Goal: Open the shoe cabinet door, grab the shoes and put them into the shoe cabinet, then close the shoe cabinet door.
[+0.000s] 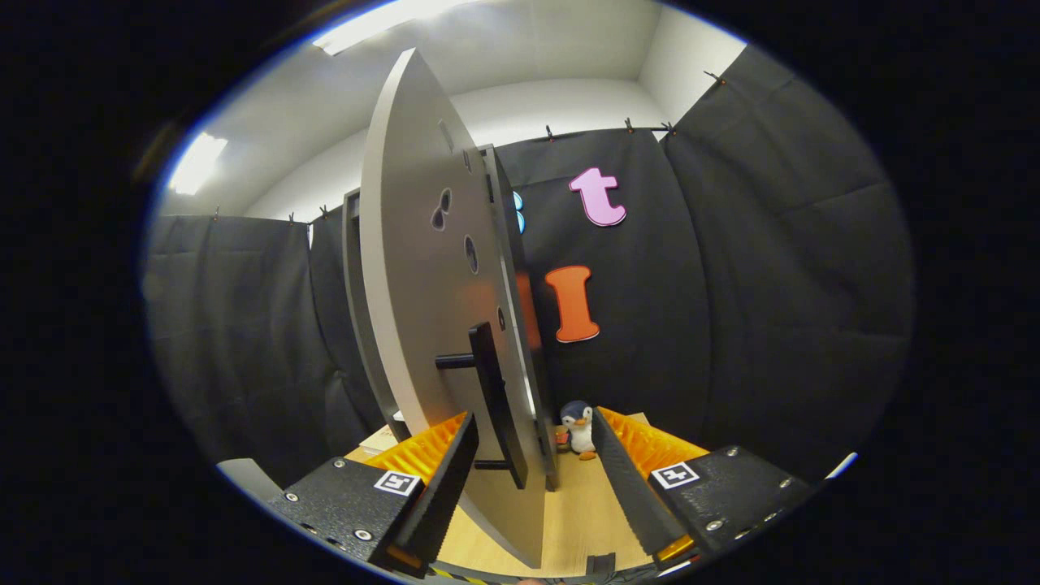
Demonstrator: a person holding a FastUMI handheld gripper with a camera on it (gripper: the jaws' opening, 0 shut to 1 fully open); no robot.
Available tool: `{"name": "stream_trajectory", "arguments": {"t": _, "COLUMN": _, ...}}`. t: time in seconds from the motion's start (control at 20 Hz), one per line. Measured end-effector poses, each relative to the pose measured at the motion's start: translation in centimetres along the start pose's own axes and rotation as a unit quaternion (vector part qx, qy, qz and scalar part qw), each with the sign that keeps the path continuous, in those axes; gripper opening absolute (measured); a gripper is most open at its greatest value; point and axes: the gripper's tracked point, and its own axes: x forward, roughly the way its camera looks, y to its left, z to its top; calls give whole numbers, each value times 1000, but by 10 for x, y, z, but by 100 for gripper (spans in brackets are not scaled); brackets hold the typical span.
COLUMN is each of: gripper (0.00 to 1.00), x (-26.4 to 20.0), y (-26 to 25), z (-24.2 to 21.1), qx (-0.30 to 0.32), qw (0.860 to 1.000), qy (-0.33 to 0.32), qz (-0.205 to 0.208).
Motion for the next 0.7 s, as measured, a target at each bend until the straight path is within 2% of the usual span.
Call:
{"name": "stream_trajectory", "arguments": {"t": 0.3, "gripper": 86, "x": -4, "y": 35, "z": -3, "qx": -53, "qw": 998, "qy": 5, "qz": -14}}
{"name": "stream_trajectory", "arguments": {"t": 0.7, "gripper": 86, "x": 3, "y": 92, "z": -14, "qx": -52, "qw": 997, "qy": 18, "qz": -48}}
